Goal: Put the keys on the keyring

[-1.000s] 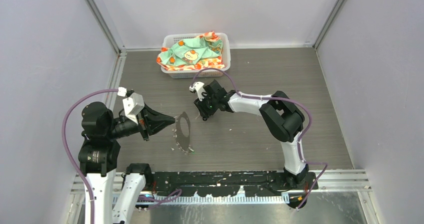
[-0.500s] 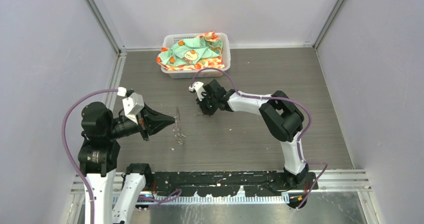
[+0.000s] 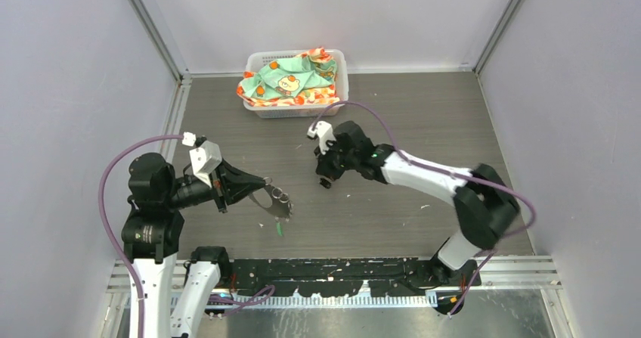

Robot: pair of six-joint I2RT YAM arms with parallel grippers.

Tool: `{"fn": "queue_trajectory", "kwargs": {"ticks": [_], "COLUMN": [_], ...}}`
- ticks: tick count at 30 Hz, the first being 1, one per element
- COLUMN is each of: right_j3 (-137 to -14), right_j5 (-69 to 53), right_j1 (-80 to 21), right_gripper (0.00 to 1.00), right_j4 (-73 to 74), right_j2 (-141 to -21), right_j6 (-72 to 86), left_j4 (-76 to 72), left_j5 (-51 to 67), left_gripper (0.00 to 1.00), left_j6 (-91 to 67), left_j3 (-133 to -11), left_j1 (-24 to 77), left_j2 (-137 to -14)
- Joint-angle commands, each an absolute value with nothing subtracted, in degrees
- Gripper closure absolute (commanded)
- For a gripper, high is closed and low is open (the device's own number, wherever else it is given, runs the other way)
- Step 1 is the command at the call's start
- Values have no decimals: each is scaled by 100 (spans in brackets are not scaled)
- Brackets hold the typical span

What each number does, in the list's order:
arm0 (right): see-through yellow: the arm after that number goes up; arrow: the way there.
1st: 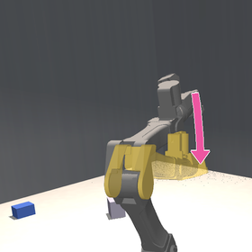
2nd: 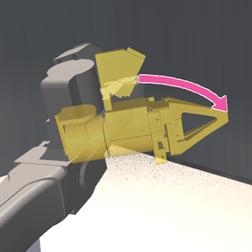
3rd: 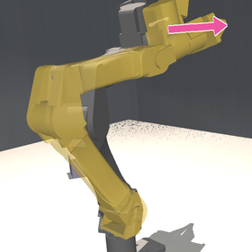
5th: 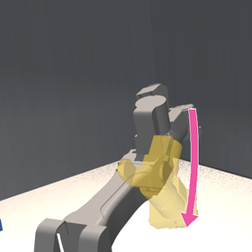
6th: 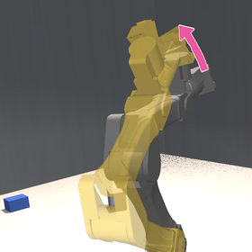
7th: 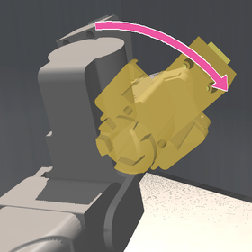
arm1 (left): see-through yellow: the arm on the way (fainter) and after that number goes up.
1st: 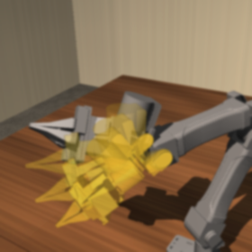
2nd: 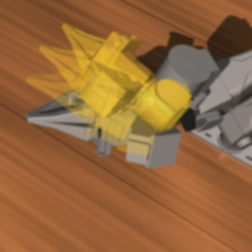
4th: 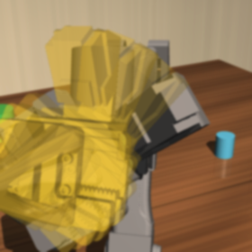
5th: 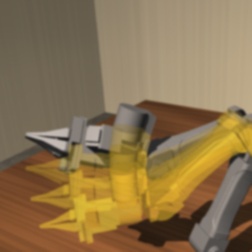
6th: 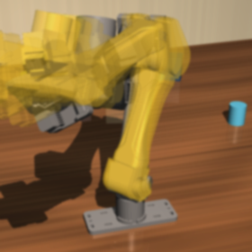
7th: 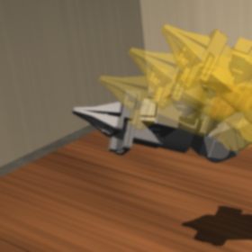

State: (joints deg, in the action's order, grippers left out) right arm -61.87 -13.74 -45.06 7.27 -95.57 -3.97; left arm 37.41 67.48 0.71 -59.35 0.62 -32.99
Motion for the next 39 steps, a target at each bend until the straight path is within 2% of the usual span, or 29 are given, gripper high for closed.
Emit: {"fn": "queue_trajectory", "kwargs": {"ticks": [1,10,11,12,14,15,16,21,24,29,34,39], "right_j3": [-5686,-4834,-4770,-4768,-4866,-4906,-4916,-5100,-5611,-6142,-6848,-6987], "right_j5": [-1819,-1641,-1439,-1111,-801,-720,-684,-890,-2007,-3048,-3414,-3601], "right_j1": [-4548,-4559,-4562,-4574,-4570,-4570,-4569,-4538,-4242,-3781,-3669,-3654], "right_gripper": [99,99,93,77,53,46,44,43,44,43,45,50], "right_j4": [519,601,537,553,598,558,471,68,458,529,1033,1174], "right_j2": [-8095,-6612,-6590,-6666,-6984,-7165,-7331,-8271,-9038,-9825,-10562,-10925], "right_j6": [-6,576,555,553,517,511,479,-229,-764,-1063,-1361,-1478], "left_j4": [3641,3438,3422,3352,3132,3083,3079,3375,3356,3372,3446,3506], "left_j5": [6810,6851,6849,6844,6821,6823,6813,6792,6794,6794,6770,6743], "left_gripper": [100,99,100,100,100,100,100,100,100,99,100,99], "left_j6": [282,200,199,120,-188,-252,-262,-64,-112,-173,-181,-180], "left_j3": [-5832,-5674,-5655,-5632,-5595,-5603,-5607,-5701,-5738,-5813,-5887,-5955], "left_j1": [26,26,26,26,26,26,26,26,26,26,26,26], "left_j2": [-3237,-3228,-3221,-3217,-3210,-3204,-3193,-3173,-3185,-3182,-3190,-3193]}}
